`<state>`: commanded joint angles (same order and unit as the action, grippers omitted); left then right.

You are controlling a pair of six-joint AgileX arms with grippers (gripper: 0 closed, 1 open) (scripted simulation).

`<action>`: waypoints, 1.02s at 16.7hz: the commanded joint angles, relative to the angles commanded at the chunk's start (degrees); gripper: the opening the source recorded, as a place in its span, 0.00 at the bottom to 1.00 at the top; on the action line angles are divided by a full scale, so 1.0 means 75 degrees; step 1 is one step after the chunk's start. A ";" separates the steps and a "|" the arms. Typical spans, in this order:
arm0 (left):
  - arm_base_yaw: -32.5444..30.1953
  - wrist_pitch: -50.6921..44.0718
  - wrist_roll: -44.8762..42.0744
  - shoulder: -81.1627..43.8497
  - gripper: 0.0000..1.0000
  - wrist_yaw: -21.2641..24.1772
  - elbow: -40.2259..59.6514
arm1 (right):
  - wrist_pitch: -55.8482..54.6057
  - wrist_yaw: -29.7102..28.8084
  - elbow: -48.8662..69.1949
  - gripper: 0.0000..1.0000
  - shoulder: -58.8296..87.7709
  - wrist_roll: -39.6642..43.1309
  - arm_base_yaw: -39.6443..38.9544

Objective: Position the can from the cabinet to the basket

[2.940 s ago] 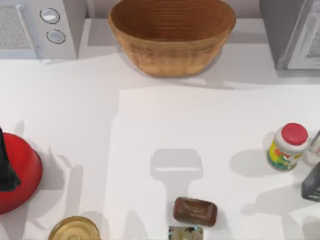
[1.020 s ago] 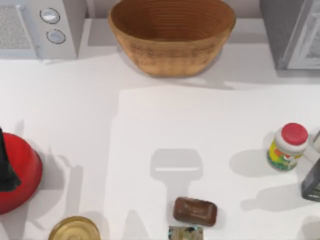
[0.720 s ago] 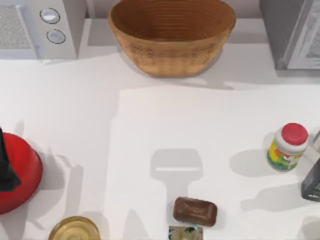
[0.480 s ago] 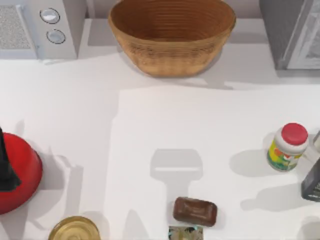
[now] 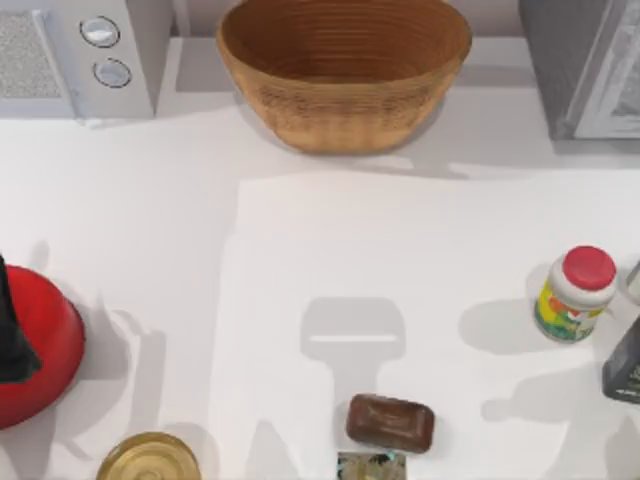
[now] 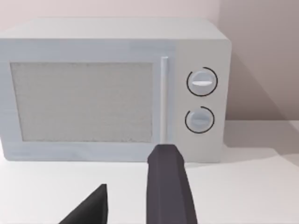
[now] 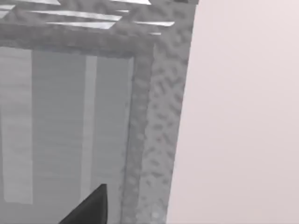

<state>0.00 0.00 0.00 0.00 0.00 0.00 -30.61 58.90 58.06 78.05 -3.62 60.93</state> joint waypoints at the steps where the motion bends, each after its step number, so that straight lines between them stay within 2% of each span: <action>1: 0.0000 0.0000 0.0000 0.0000 1.00 0.0000 0.0000 | 0.0796 0.0017 0.0715 1.00 -0.0109 -0.0007 0.0016; 6: 0.0000 0.0000 0.0000 0.0000 1.00 0.0000 0.0000 | 0.4498 0.0048 0.3825 1.00 -0.0369 0.0057 -0.0004; 9: 0.0000 0.0000 0.0000 0.0000 1.00 0.0000 0.0000 | 0.6005 0.0043 0.4981 1.00 -0.0311 0.0153 -0.0072; 12: 0.0000 0.0000 0.0000 0.0000 1.00 0.0000 0.0000 | 0.6794 0.0031 0.5517 1.00 -0.0188 0.0247 -0.0147; 17: 0.0000 0.0000 0.0000 0.0000 1.00 0.0000 0.0000 | 0.6979 0.0027 0.5623 1.00 -0.0130 0.0282 -0.0174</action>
<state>0.00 0.00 0.00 0.00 0.00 0.00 21.73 59.10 100.24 77.07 -1.50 59.62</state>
